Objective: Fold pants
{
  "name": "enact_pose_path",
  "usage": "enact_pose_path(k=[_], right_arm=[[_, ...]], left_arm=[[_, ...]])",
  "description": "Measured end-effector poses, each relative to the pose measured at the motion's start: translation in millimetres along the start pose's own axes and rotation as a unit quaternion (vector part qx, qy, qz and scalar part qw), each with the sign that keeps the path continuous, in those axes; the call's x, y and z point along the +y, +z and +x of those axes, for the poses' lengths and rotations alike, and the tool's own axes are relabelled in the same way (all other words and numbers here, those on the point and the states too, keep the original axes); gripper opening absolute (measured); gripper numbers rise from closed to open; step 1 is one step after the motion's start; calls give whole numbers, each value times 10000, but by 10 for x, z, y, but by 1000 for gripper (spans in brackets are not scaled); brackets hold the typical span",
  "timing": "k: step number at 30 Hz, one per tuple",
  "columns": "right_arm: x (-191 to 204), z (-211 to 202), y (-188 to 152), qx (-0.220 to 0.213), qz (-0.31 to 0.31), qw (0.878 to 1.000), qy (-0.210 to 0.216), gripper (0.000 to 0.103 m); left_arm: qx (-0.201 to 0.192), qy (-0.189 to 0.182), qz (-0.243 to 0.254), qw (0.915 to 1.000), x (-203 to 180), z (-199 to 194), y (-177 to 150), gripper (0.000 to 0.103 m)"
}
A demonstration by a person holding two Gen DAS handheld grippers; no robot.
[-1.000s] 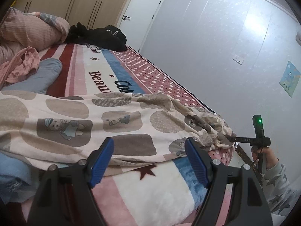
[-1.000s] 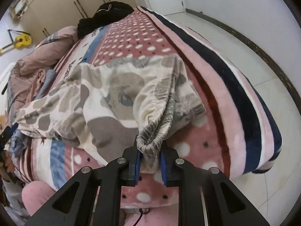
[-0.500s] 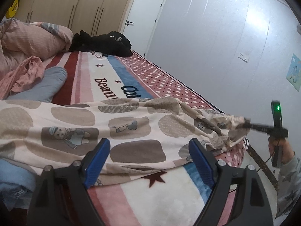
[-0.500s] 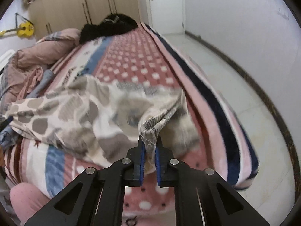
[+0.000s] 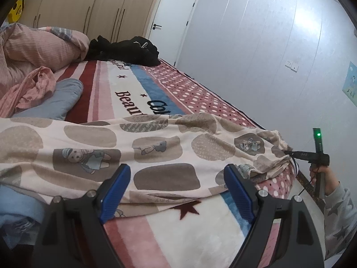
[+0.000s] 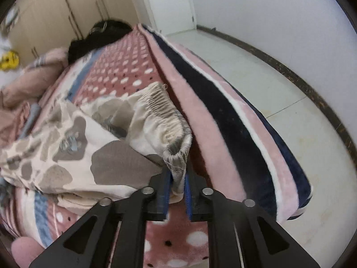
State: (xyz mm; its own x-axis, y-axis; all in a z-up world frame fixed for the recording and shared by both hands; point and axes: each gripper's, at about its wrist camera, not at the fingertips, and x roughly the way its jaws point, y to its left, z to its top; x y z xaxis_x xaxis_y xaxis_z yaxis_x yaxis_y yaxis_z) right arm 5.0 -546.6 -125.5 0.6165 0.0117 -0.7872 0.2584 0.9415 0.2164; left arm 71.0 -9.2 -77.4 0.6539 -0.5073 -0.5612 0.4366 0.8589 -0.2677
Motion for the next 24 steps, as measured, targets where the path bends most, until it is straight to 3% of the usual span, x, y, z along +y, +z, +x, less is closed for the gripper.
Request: enact_pose_path(k=[1, 2, 3, 5, 8, 11, 12, 14, 16, 17, 18, 21, 24], right_arm=[[-43, -30, -18, -87, 153, 9998, 37, 27], [-98, -64, -44, -159, 352, 9992, 83, 44], [-149, -76, -75, -166, 509, 9985, 126, 52], [-238, -44, -160, -44, 793, 9963, 336, 52], [-373, -6, -243, -122, 1256, 9868, 1019, 54], [-415, 124, -261, -77, 1765, 9617, 2094, 49], [-386, 181, -249, -26, 1803, 9600, 2143, 49], [-303, 274, -214, -109, 1769, 9644, 1964, 49], [-280, 346, -166, -242, 1979, 9595, 1991, 47], [-289, 377, -137, -340, 2164, 9532, 2082, 33], [-290, 389, -120, -395, 2230, 9517, 2074, 7], [-304, 366, -32, -552, 2130, 9607, 1693, 6], [-373, 245, 66, -766, 2059, 9628, 1575, 5]], left_arm=[[2, 14, -1, 10000, -4, 0, -3, 83], [1, 18, -1, 10000, -7, -3, -5, 83], [1, 16, 0, 10000, -5, -3, -4, 83], [4, 19, -1, 10000, -1, -8, -5, 83], [8, 21, -36, 10000, 9, -5, -3, 83], [6, -26, -108, 9999, 31, -13, -2, 83], [-3, -31, -116, 9999, 35, -21, -1, 83], [-26, -23, -133, 9999, 44, -47, 2, 83], [-40, -12, -169, 9998, 67, -75, 5, 83], [-44, 2, -186, 9998, 78, -87, 5, 83], [-43, 26, -198, 9998, 93, -101, 6, 83], [-27, 178, -193, 9997, 130, -131, -4, 83], [0, 310, -213, 9993, 175, -144, -16, 83]])
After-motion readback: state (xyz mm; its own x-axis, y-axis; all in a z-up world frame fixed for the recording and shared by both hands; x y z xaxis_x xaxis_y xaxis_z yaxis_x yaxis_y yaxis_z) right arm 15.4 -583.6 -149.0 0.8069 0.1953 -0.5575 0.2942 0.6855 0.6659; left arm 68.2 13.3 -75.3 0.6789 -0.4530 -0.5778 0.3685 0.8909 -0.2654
